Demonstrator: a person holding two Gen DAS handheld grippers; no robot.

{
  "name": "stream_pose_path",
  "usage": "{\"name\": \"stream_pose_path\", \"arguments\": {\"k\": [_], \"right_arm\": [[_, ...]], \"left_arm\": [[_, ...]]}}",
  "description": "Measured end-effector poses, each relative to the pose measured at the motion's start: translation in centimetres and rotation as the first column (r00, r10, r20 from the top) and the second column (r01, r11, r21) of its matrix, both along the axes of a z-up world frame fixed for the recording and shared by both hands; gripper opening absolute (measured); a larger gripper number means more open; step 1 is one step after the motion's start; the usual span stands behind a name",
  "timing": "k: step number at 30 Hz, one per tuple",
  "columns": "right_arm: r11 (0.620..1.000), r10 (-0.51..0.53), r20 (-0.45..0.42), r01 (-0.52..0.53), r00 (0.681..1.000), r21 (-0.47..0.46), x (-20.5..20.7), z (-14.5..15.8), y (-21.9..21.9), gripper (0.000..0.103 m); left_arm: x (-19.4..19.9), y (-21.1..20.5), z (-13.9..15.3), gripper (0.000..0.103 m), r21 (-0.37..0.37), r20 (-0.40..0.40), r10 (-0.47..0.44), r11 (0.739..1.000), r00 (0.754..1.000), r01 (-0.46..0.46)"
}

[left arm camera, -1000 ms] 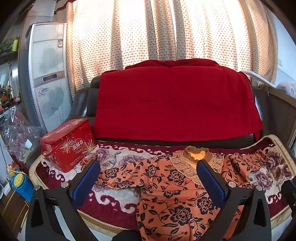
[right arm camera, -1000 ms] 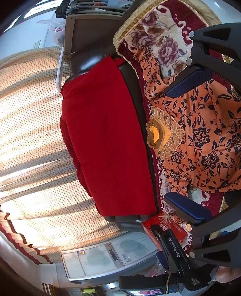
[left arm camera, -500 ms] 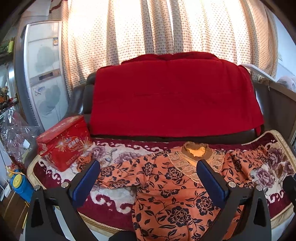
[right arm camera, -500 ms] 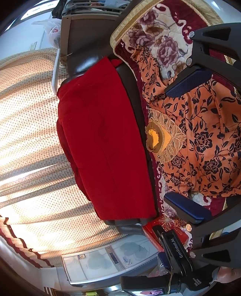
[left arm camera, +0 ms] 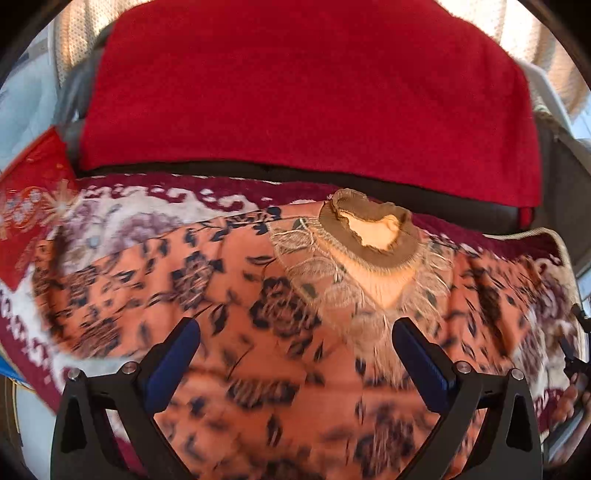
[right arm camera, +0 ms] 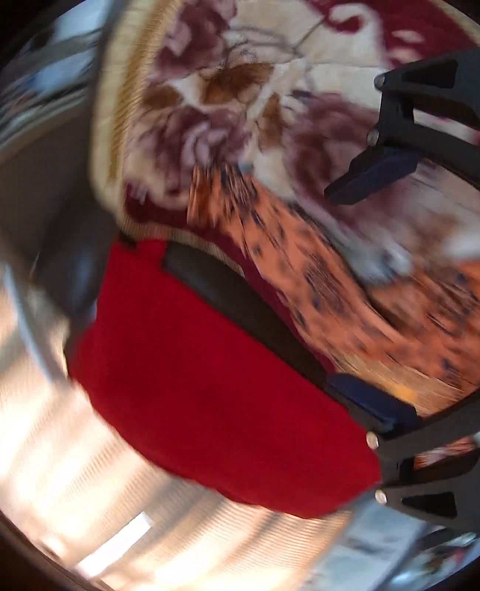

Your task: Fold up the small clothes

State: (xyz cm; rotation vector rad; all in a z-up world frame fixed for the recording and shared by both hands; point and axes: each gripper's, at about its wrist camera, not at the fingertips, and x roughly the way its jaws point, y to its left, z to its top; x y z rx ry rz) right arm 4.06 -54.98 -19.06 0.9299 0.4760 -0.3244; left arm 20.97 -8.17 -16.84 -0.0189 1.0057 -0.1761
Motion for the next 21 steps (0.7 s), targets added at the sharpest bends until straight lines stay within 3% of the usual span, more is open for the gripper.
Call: {"name": "stream_pose_path", "arguments": {"k": [1,4,5,10,13,17,19,21], "right_arm": [[0.999,-0.046,-0.043,0.046,0.998,0.008,0.3,-0.7,-1.8,0.078],[0.991,-0.123,-0.087,0.127,0.989,0.031,2.7,-3.0,-7.2,0.07],[0.988,-0.152,-0.137,0.156,0.979,0.019,3.3,-3.8,-8.1,0.067],[0.959,-0.254,-0.153,0.269,0.955,0.089,7.8,-6.5,-11.1,0.061],[0.946,-0.309,-0.14,0.319,0.941,0.053,9.5,-6.9,-11.9,0.054],[0.95,-0.298,-0.111,0.306,0.948,0.064,11.2,-7.3,-12.9,0.015],[0.953,-0.288,-0.009,0.288,0.957,0.097,10.8,-7.6,-13.5,0.008],[0.958,-0.283,0.079,0.277,0.956,0.073,10.0,-5.8,-12.6,0.007]], "left_arm": [[1.2,-0.7,-0.7,0.103,0.008,-0.004,0.008,1.0,1.0,-0.008],[3.6,-1.4,-2.2,0.103,0.064,0.015,0.019,0.998,1.0,-0.02],[4.2,-1.2,-2.7,0.103,0.091,0.018,0.021,0.996,1.0,-0.023],[5.3,-1.1,-3.8,0.103,0.135,0.06,0.017,0.991,0.998,-0.025],[5.6,-1.2,-4.5,0.103,0.15,0.061,0.0,0.989,0.998,-0.009],[6.1,-1.2,-4.8,0.103,0.152,0.054,0.004,0.988,0.999,-0.012],[6.2,-0.5,-4.3,0.103,0.158,0.086,0.032,0.986,0.996,-0.045],[6.3,0.7,-3.3,0.103,0.154,0.122,0.068,0.984,0.99,-0.087]]}}
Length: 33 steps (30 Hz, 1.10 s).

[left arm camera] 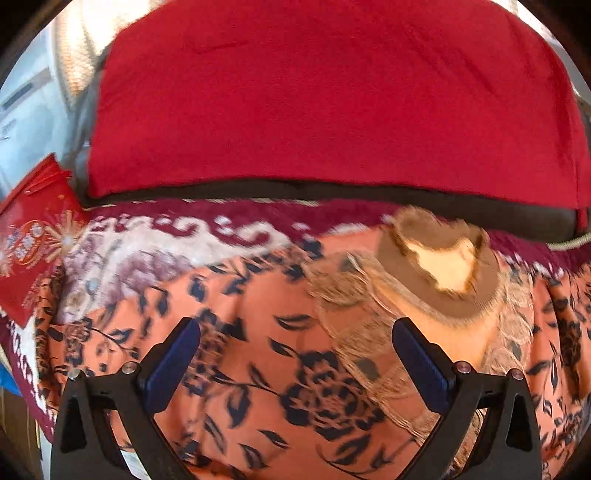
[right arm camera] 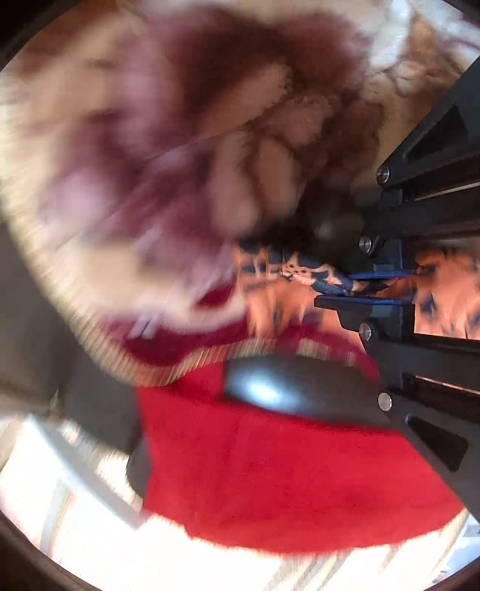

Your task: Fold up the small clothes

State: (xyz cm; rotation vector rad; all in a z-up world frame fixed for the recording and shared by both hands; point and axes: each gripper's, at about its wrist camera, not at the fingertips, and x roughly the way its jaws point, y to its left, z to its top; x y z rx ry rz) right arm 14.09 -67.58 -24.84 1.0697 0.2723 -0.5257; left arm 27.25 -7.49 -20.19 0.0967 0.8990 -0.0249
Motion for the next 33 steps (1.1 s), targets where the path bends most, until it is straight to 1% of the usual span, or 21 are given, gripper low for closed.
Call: {"name": "stream_pose_path", "arguments": {"k": [1,3,5,7,10,11,13,15,16,17,18,19,21,22,24,25,26,28,29,31,33], "right_arm": [[0.999,0.024,0.044,-0.022,0.999,-0.048,-0.4,1.9,1.2,0.007],[0.993,0.088,0.109,-0.078,0.99,-0.093,-0.7,4.8,3.5,0.007],[0.978,0.187,0.187,-0.164,0.964,-0.131,-0.7,8.3,6.9,0.007],[0.947,0.304,0.242,-0.264,0.922,-0.183,-0.4,11.7,11.8,0.007],[0.887,0.447,0.24,-0.394,0.862,-0.239,1.4,14.6,19.2,0.007],[0.872,0.472,0.206,-0.421,0.857,-0.249,1.9,15.2,21.2,0.007],[0.871,0.454,0.122,-0.411,0.883,-0.27,2.2,15.9,23.6,0.007],[0.876,0.401,0.066,-0.361,0.914,-0.32,0.8,15.8,24.1,0.011],[0.867,0.358,-0.013,-0.337,0.934,-0.368,0.0,15.5,24.0,0.028],[0.854,0.312,-0.096,-0.323,0.945,-0.407,-0.1,14.9,23.3,0.075],[0.859,0.277,-0.141,-0.31,0.951,-0.406,-0.2,14.0,22.5,0.099],[0.88,0.218,-0.171,-0.269,0.961,-0.391,-0.5,13.1,20.9,0.103],[0.894,0.186,-0.243,-0.267,0.952,-0.36,0.6,11.1,18.4,0.103],[0.886,0.172,-0.321,-0.289,0.931,-0.363,1.8,10.2,17.6,0.103],[0.843,0.137,-0.502,-0.367,0.854,-0.393,3.8,8.5,18.0,0.096],[0.811,0.114,-0.591,-0.418,0.799,-0.41,5.4,7.4,17.6,0.078],[0.797,0.122,-0.639,-0.458,0.76,-0.394,5.3,7.3,17.2,0.071],[0.777,0.171,-0.709,-0.536,0.685,-0.33,6.1,5.3,16.7,0.071],[0.754,0.152,-0.729,-0.555,0.667,-0.351,6.3,5.0,16.8,0.071],[0.711,0.081,-0.733,-0.555,0.675,-0.432,6.8,5.0,16.9,0.071],[0.698,0.063,-0.739,-0.559,0.67,-0.448,8.3,4.5,16.3,0.071]], "left_arm": [[0.1,0.4,0.4,0.103,-0.009,0.009,0.014,1.0,1.0,-0.014],[0.1,1.8,1.4,0.103,-0.022,0.042,0.06,0.998,0.997,-0.059],[0.1,2.8,2.1,0.103,-0.03,0.059,0.086,0.996,0.994,-0.085],[0.1,4.1,2.9,0.103,-0.027,0.067,0.122,0.992,0.99,-0.12],[-0.4,6.5,3.7,0.103,-0.032,0.11,0.176,0.984,0.978,-0.174],[-0.6,7.2,3.9,0.103,-0.025,0.126,0.193,0.981,0.973,-0.191],[-1.5,8.3,3.5,0.103,-0.035,0.175,0.214,0.977,0.961,-0.211],[-1.5,8.5,2.5,0.103,-0.04,0.165,0.219,0.976,0.962,-0.215],[-1.0,8.3,1.8,0.103,-0.049,0.1,0.189,0.982,0.977,-0.185],[-0.6,8.0,1.4,0.103,-0.073,0.054,0.136,0.989,0.989,-0.132],[-0.7,7.6,1.3,0.103,-0.081,0.052,0.105,0.992,0.993,-0.1],[-0.7,7.1,1.3,0.103,-0.065,0.063,0.094,0.994,0.994,-0.09],[-0.6,6.3,1.2,0.103,-0.041,0.063,0.07,0.997,0.996,-0.068],[-0.4,5.7,1.1,0.103,-0.041,0.057,0.042,0.998,0.997,-0.04],[-0.2,5.1,0.8,0.103,-0.028,0.053,0.021,0.999,0.998,-0.02],[-0.1,4.7,0.6,0.103,-0.008,0.049,0.014,1.0,0.999,-0.014],[0.1,4.5,0.5,0.103,-0.003,0.046,0.011,1.0,0.999,-0.011],[0.4,4.2,0.2,0.103,-0.005,0.029,0.0,1.0,1.0,0.0],[0.4,4.3,0.1,0.103,-0.012,0.023,-0.004,1.0,1.0,0.004],[0.7,3.9,-0.2,0.103,-0.027,0.011,-0.013,1.0,1.0,0.013],[0.6,3.5,-0.3,0.103,-0.004,0.02,-0.023,1.0,1.0,0.023]]}}
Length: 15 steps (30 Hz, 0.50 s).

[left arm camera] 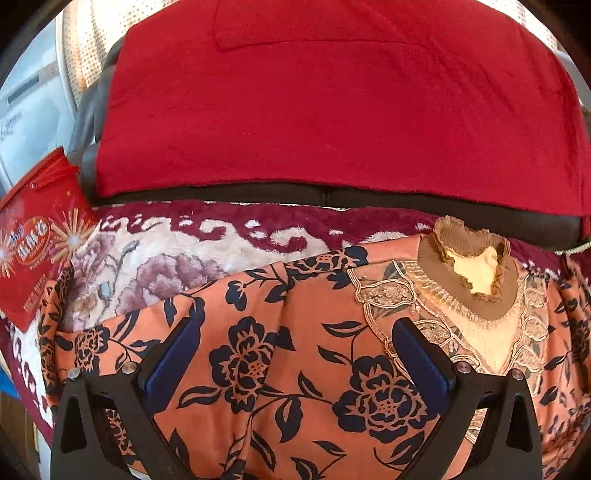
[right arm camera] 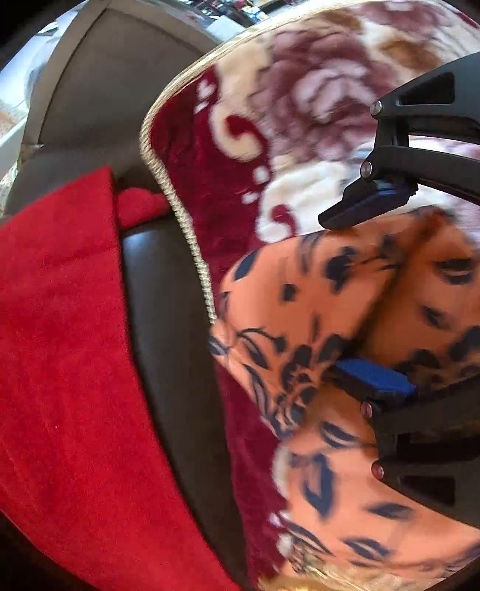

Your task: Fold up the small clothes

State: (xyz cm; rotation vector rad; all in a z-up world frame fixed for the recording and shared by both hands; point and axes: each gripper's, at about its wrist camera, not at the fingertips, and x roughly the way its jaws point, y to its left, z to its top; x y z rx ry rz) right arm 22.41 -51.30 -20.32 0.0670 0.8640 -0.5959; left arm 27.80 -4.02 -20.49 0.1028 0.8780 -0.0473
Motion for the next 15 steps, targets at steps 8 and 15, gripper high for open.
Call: {"name": "stream_pose_path", "arguments": {"k": [8,15], "right_arm": [[0.937,-0.106,0.258,0.009,0.96,0.351,-1.6,2.3,-4.0,0.005],[0.729,-0.097,0.555,-0.321,0.826,0.604,-7.6,9.1,2.2,0.005]], "left_arm": [[-0.3,0.2,1.1,0.103,0.005,0.018,0.004,1.0,1.0,-0.004],[-0.9,2.5,3.2,0.103,-0.059,0.042,0.049,0.997,0.998,-0.047]]}}
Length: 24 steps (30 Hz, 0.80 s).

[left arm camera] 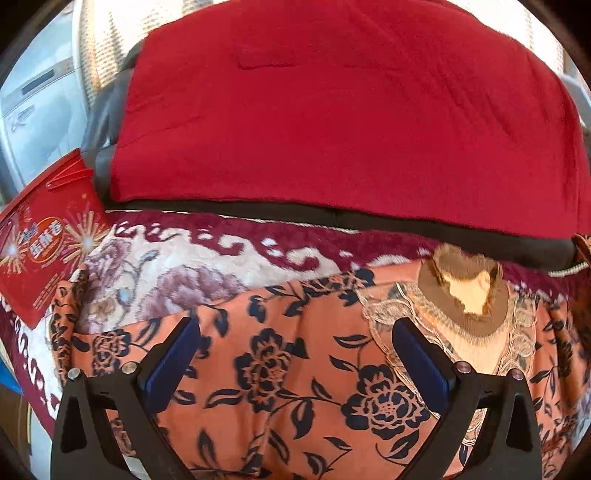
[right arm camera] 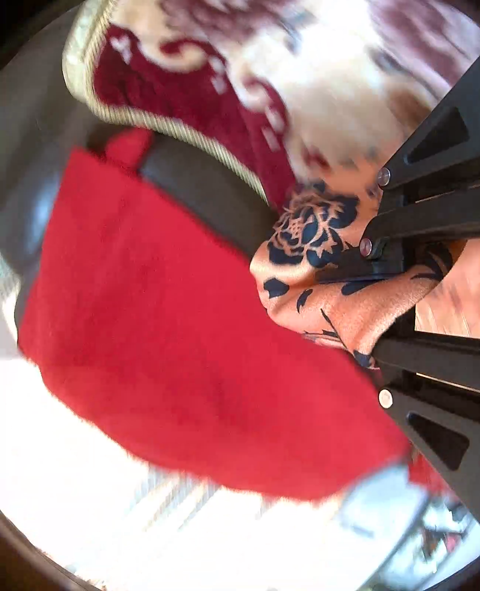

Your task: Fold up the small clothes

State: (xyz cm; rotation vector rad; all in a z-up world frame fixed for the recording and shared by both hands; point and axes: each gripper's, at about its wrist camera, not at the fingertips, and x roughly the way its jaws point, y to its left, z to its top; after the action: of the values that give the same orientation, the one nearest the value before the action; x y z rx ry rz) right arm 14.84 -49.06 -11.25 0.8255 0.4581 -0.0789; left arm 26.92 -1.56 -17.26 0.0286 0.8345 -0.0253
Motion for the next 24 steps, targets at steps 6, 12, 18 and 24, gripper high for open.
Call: {"name": "stream_pose_path", "arguments": {"k": [6,12,18,24], "right_arm": [[0.98,0.196,0.044,-0.196,0.98,0.01,-0.2,3.4,12.2,0.005],[0.945,0.326,-0.047,-0.325,0.944,0.028,5.3,-2.2,20.6,0.006],[0.881,0.378,-0.343,-0.448,0.86,-0.15,8.7,-8.8,29.6,0.04],[0.737,0.46,-0.418,-0.6,0.783,-0.312,7.0,-9.2,33.5,0.08]], "left_arm": [[-0.5,5.2,1.7,0.103,0.007,0.041,0.143,0.99,0.989,-0.143],[-1.1,10.2,1.7,0.103,0.049,0.054,0.251,0.966,0.966,-0.254],[-1.7,12.4,-0.1,0.103,-0.047,-0.069,0.227,0.972,0.971,-0.231],[-2.8,11.7,-2.1,0.103,-0.136,-0.16,0.136,0.978,0.978,-0.159]]}}
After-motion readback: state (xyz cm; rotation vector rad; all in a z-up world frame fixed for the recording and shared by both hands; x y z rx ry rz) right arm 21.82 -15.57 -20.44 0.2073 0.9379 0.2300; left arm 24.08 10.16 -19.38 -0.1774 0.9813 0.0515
